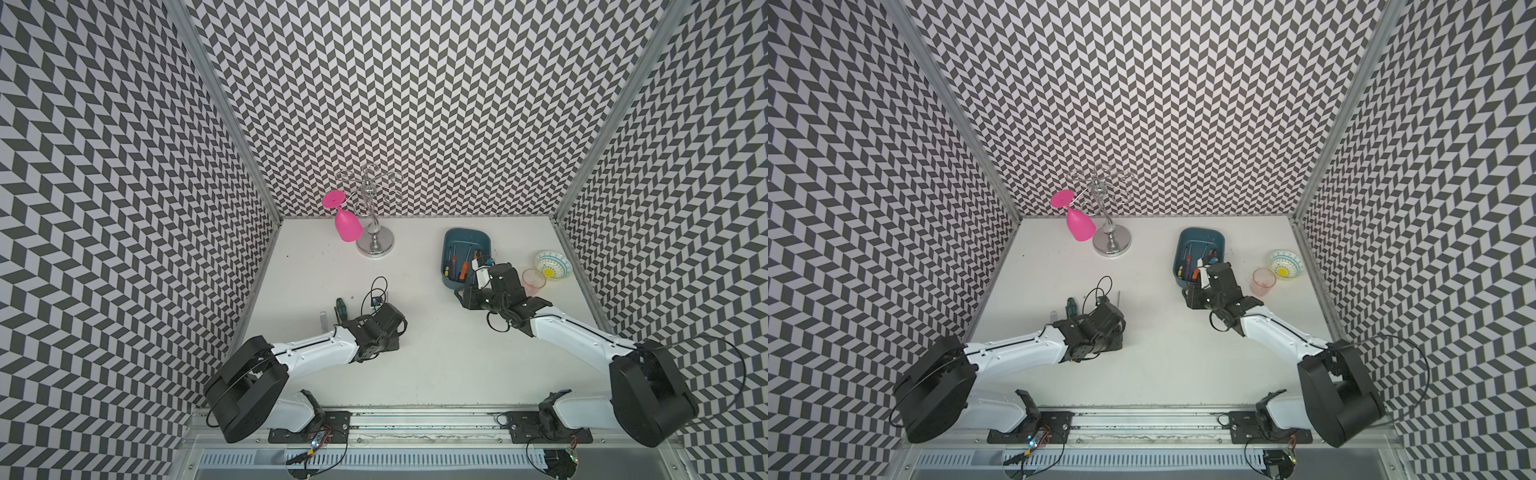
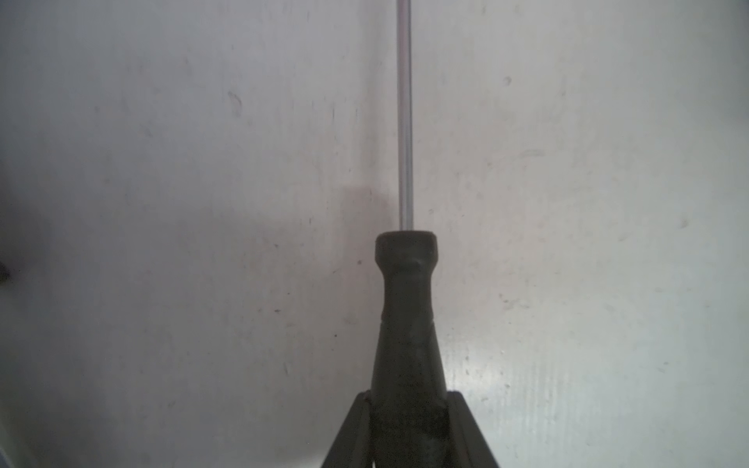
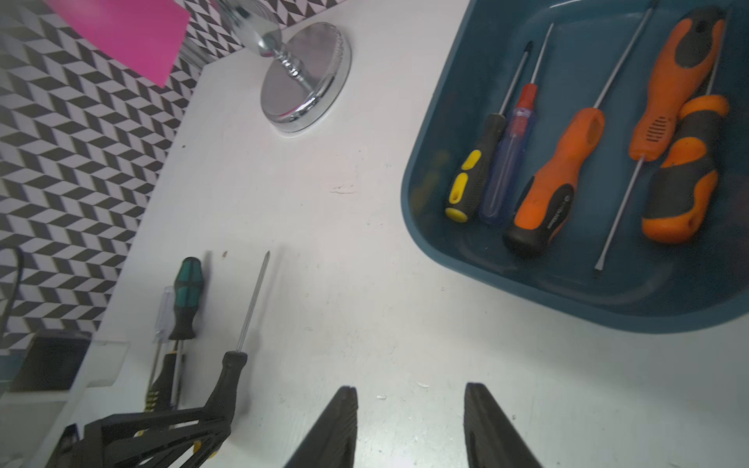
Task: Put the screwdriver on the desktop into the storage box
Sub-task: Pick up the screwdriver from the center of the board.
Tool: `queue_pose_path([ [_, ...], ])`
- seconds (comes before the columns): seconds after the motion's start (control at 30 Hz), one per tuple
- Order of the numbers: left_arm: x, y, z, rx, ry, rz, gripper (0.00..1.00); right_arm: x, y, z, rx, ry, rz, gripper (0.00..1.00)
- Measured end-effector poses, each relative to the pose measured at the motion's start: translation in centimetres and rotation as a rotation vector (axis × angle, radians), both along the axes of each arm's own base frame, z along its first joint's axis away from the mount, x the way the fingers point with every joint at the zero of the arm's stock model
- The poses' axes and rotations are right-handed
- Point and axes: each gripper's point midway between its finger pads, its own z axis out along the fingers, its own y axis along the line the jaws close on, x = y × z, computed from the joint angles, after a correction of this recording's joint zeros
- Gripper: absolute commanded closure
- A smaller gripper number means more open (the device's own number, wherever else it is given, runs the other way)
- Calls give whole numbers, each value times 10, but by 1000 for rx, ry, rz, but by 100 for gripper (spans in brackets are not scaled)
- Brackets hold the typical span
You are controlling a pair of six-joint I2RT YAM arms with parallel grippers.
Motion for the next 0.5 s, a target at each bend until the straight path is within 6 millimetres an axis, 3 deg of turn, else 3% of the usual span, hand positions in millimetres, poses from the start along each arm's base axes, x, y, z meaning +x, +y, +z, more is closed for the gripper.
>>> queue_pose_path([
  [0.3, 8, -32, 84, -251, -239, -144, 100, -36, 34, 19, 230, -10, 210, 49],
  [0.5, -7, -42, 111, -415, -341, -235, 100, -64, 54, 36, 382, -17, 363, 45],
])
